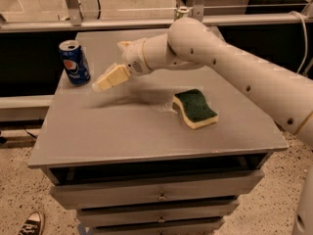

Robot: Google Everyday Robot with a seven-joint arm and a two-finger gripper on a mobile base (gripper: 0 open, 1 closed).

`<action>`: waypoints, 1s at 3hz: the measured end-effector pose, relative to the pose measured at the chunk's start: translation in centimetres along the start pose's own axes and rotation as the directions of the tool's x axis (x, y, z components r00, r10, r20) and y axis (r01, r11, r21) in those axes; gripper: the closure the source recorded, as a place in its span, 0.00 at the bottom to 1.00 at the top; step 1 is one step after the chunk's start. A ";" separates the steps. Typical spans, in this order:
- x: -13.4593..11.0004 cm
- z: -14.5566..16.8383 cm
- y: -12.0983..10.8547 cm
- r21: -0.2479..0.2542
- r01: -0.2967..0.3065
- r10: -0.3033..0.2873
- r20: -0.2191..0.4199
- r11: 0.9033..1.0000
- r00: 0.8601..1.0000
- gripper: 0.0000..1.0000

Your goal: Knock pepsi can over

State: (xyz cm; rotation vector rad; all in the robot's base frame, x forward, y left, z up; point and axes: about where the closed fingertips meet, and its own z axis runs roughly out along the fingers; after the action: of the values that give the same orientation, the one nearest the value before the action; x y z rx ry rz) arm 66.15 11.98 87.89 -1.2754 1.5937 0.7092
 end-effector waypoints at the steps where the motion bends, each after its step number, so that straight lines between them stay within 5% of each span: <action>1: -0.9 3.8 -1.5 -0.002 -0.016 0.016 0.088 1.000 0.996 0.00; 3: -3.0 8.1 -2.1 -0.070 -0.067 0.078 0.177 0.995 0.981 0.00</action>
Offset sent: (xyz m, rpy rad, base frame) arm 0.0591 0.0802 0.0019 0.2284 0.0327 0.0416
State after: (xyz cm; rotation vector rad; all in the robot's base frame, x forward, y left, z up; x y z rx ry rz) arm 70.70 19.61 87.72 -1.1684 1.4859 0.9020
